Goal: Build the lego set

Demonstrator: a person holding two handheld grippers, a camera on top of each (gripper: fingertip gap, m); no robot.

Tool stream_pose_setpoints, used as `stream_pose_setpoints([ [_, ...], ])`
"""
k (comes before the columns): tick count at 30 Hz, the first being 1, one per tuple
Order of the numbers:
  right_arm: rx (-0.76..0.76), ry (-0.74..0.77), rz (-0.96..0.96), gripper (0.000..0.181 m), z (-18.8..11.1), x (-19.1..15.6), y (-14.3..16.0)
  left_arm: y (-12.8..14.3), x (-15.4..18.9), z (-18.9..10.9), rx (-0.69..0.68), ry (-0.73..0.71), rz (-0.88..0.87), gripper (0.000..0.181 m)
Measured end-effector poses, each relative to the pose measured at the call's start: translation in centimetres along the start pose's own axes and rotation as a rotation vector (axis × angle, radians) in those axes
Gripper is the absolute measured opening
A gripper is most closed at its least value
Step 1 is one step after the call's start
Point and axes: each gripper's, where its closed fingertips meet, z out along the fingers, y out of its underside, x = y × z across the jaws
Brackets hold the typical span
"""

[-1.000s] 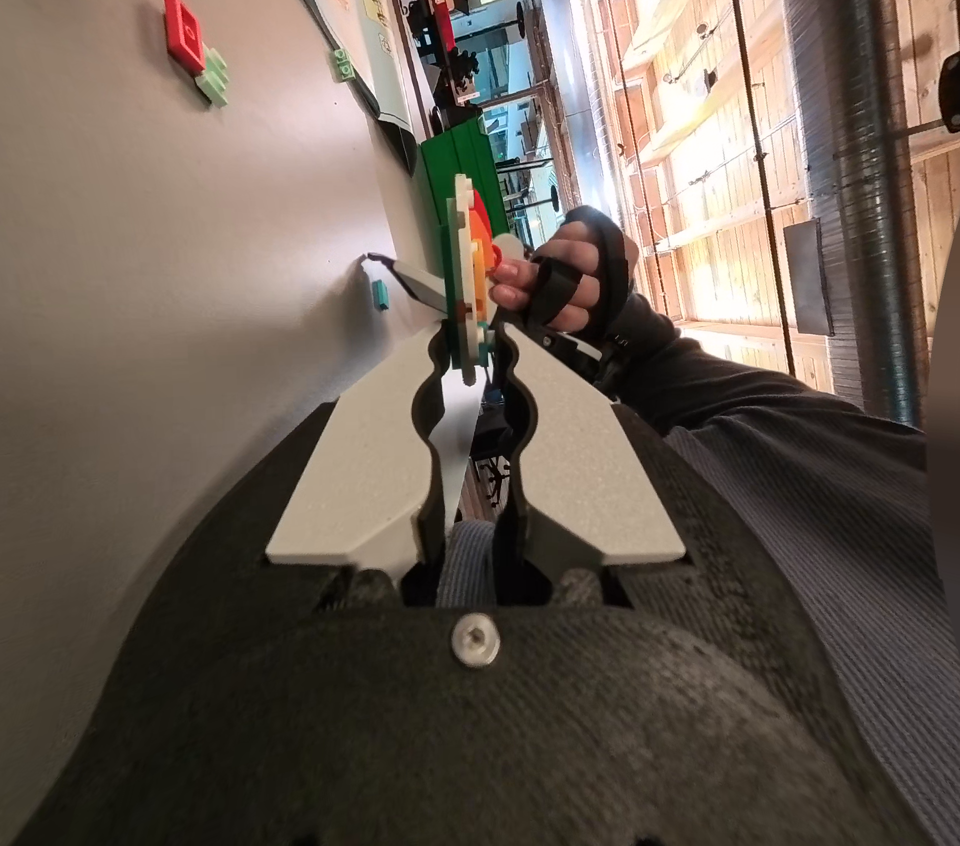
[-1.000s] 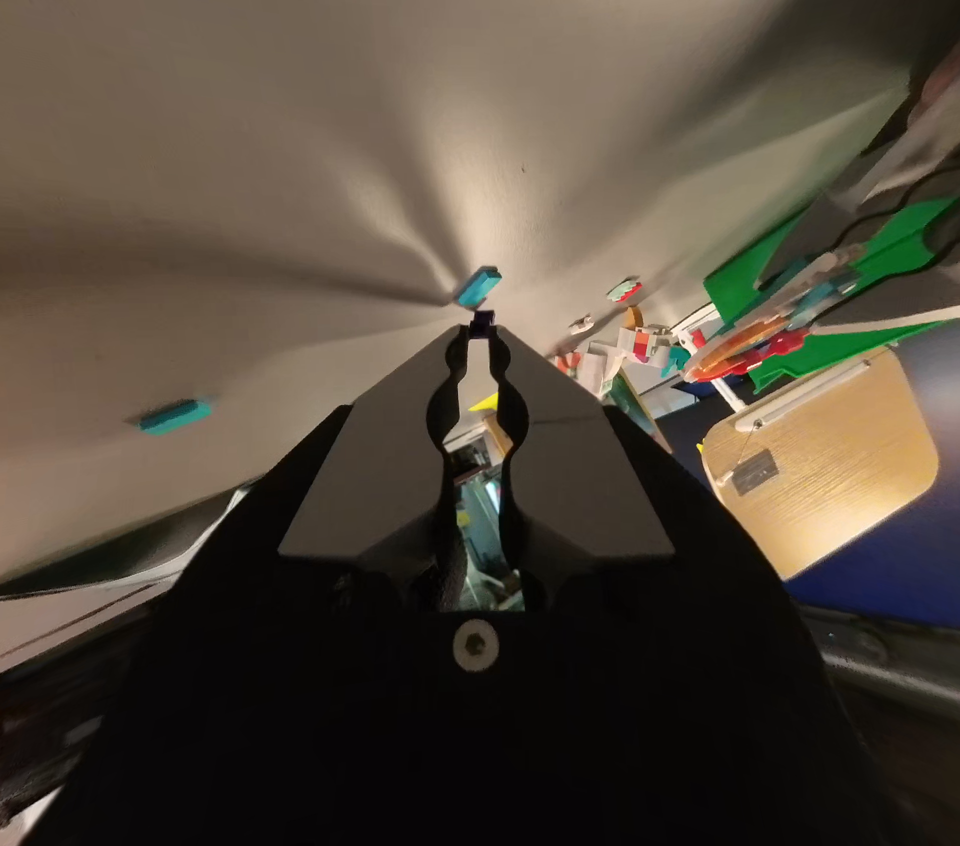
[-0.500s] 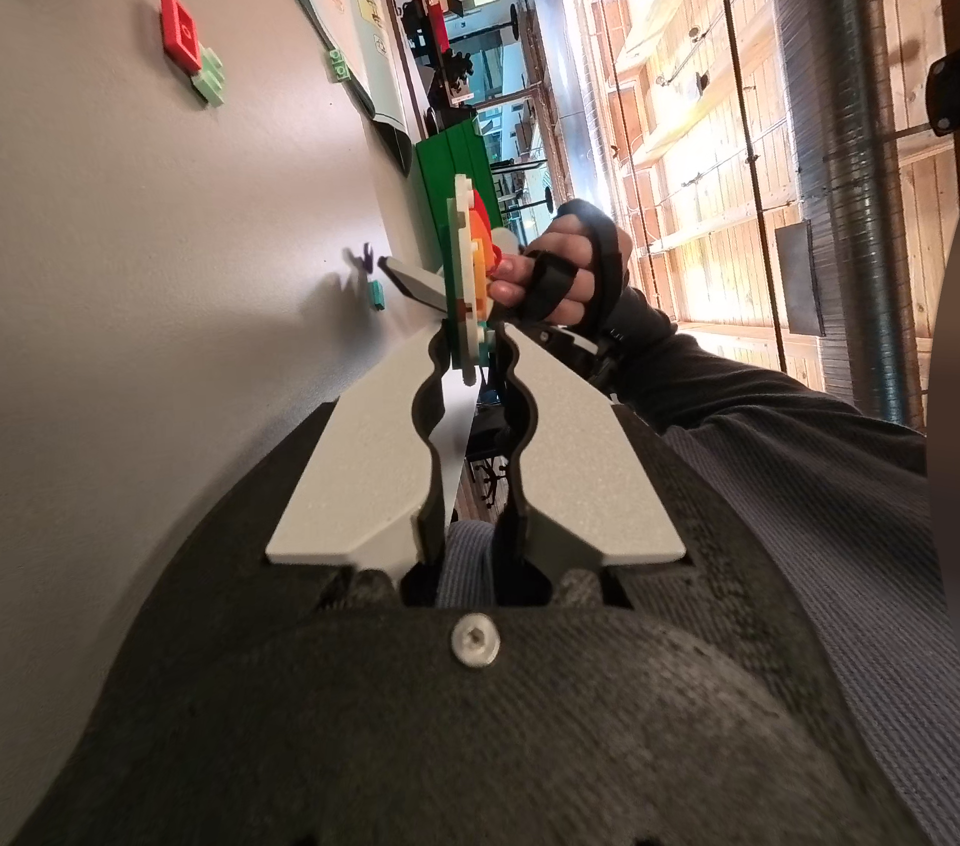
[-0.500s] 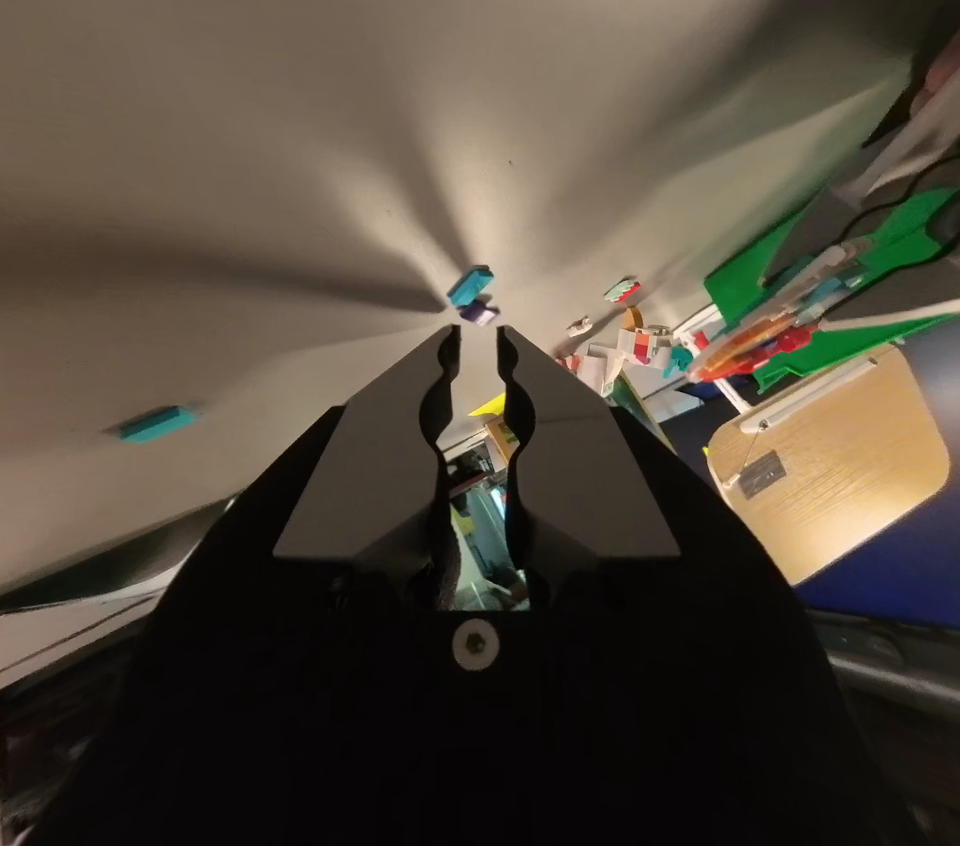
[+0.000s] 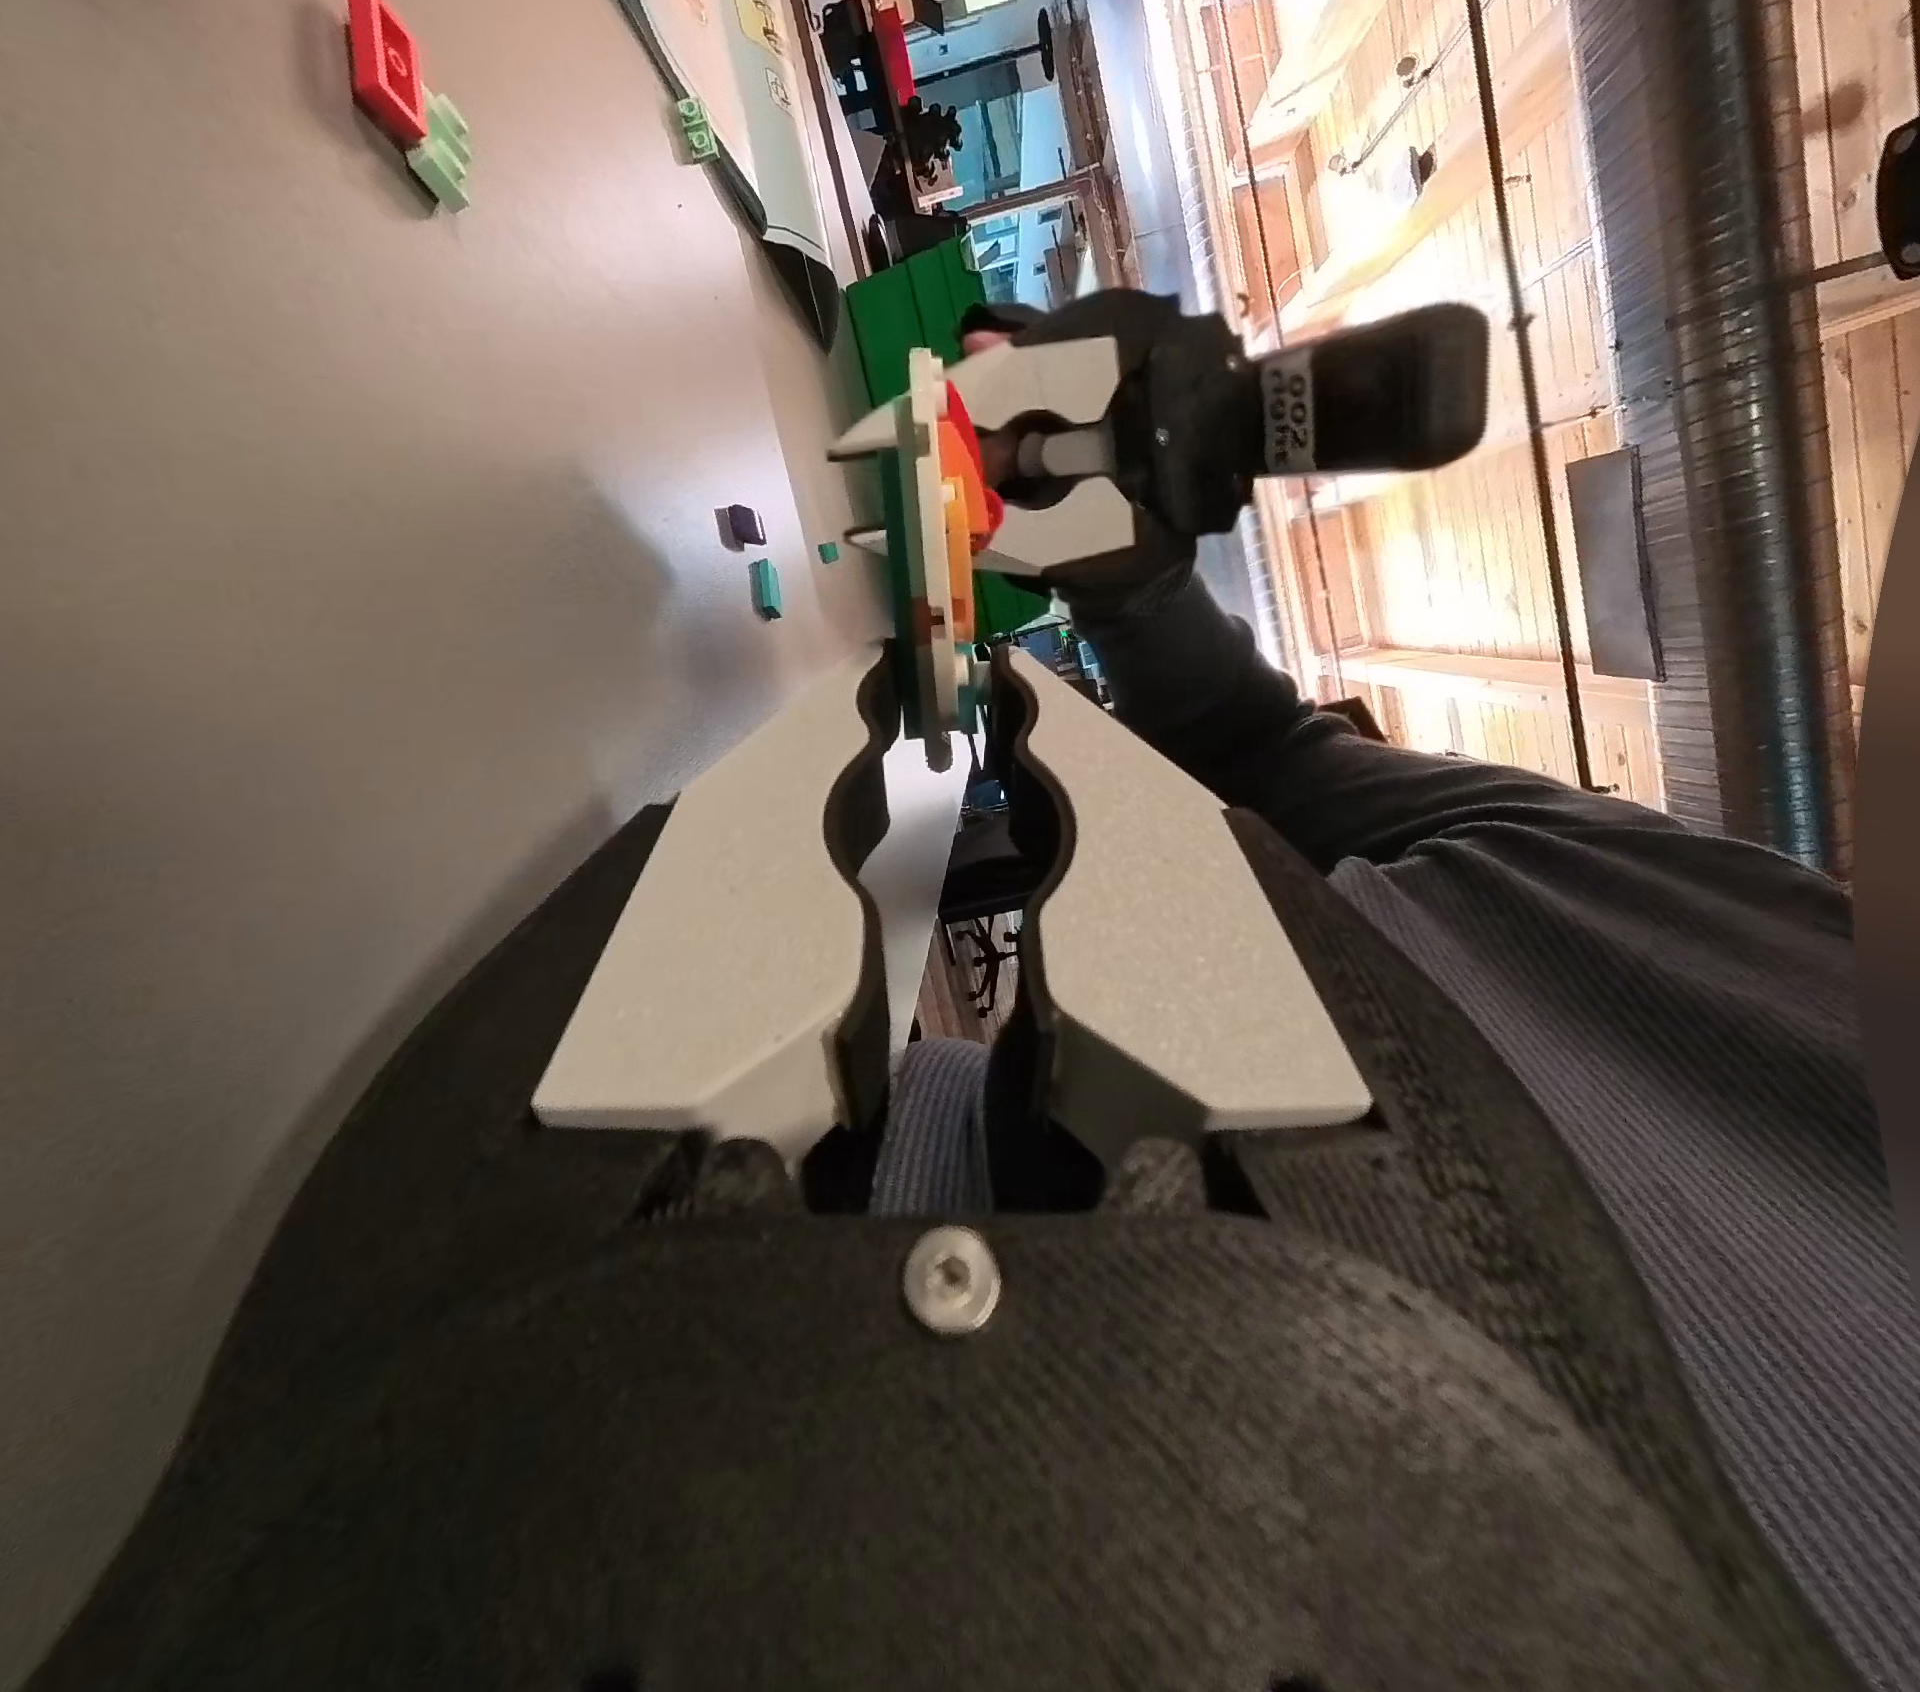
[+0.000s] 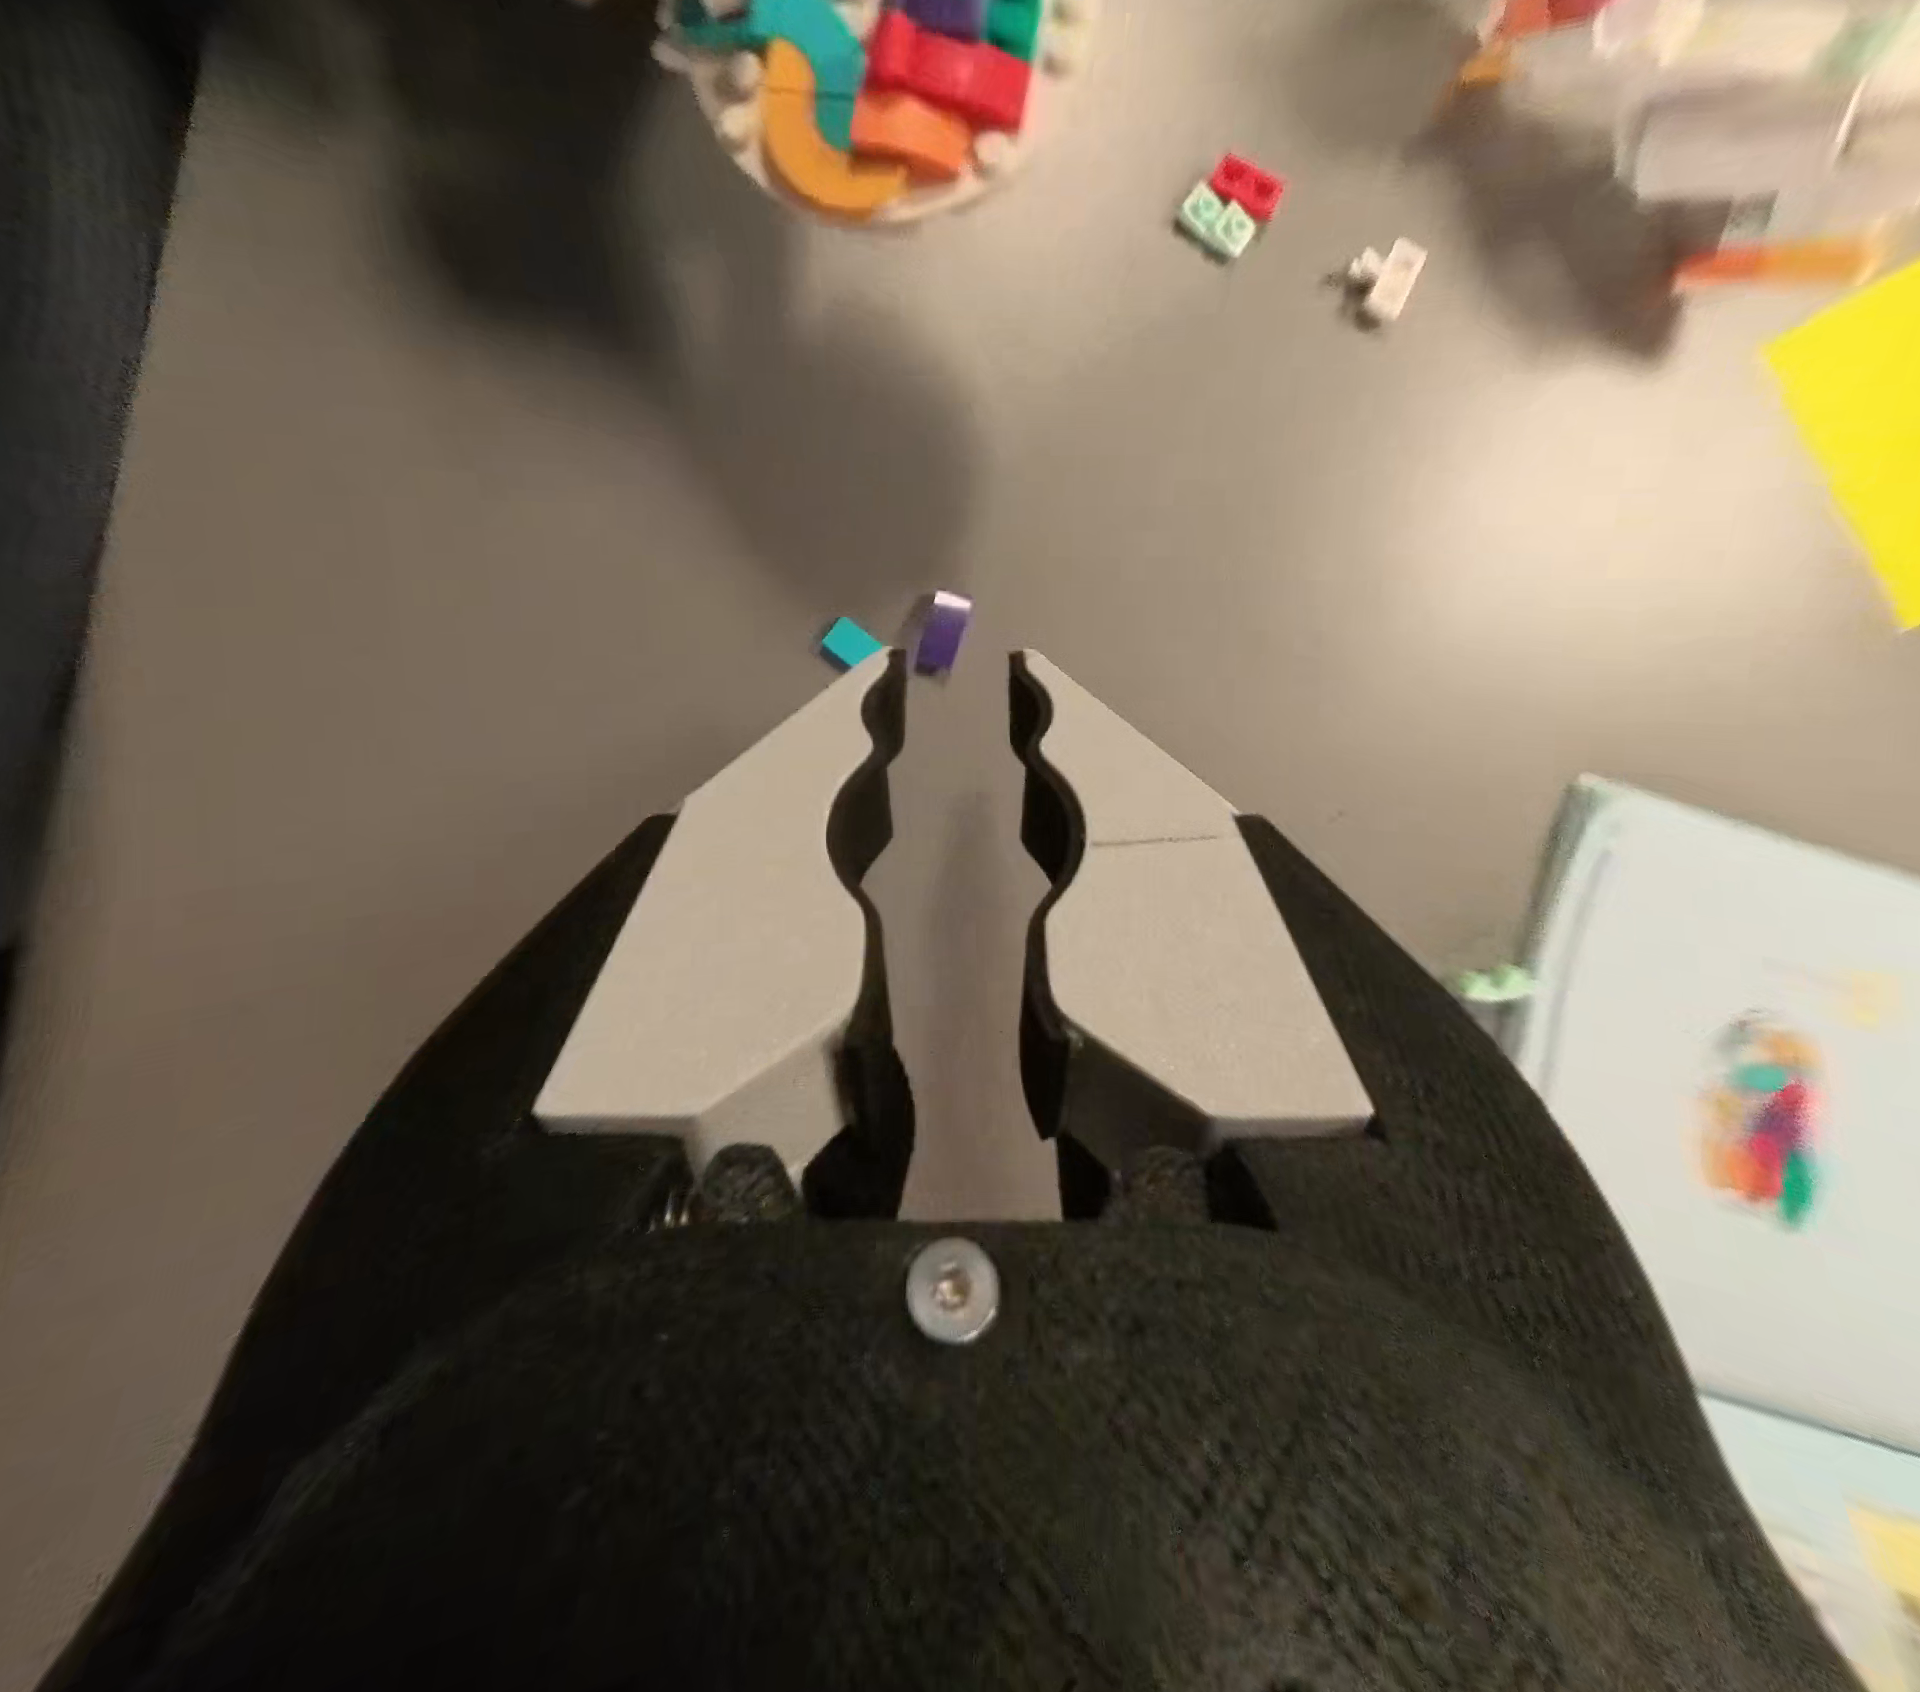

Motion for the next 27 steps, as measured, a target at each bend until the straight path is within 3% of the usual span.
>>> stream_pose_setpoints([
  [4, 0.015, -0.128, 0.198, 0.003, 1.2, -1.1, 0.8, 0.0, 0.0, 0.0, -0.003, -0.004, 0.001, 0.015],
  [7, 0.074, -0.133, 0.303, 0.000, 1.7, -0.6, 0.6, 0.1, 0.0, 0.0, -0.003, -0.004, 0.002, 0.015],
  [12, 0.082, -0.140, 0.351, 0.001, 1.8, -0.5, 1.2, 0.1, -0.1, 0.0, -0.006, -0.005, 0.001, 0.015],
  [17, 0.158, -0.217, 0.354, 0.007, 1.9, -2.2, -1.0, 0.1, -0.1, 0.1, -0.006, -0.007, 0.000, 0.015],
  [22, 0.136, 0.004, 0.258, 0.017, 1.7, 0.1, -0.8, 0.1, -0.1, 0.1, -0.006, -0.009, -0.002, 0.015],
  [27, 0.081, 0.100, 0.188, 0.021, 2.4, -0.7, -0.9, 0.1, -0.2, 0.1, -0.006, -0.013, -0.006, 0.015],
])
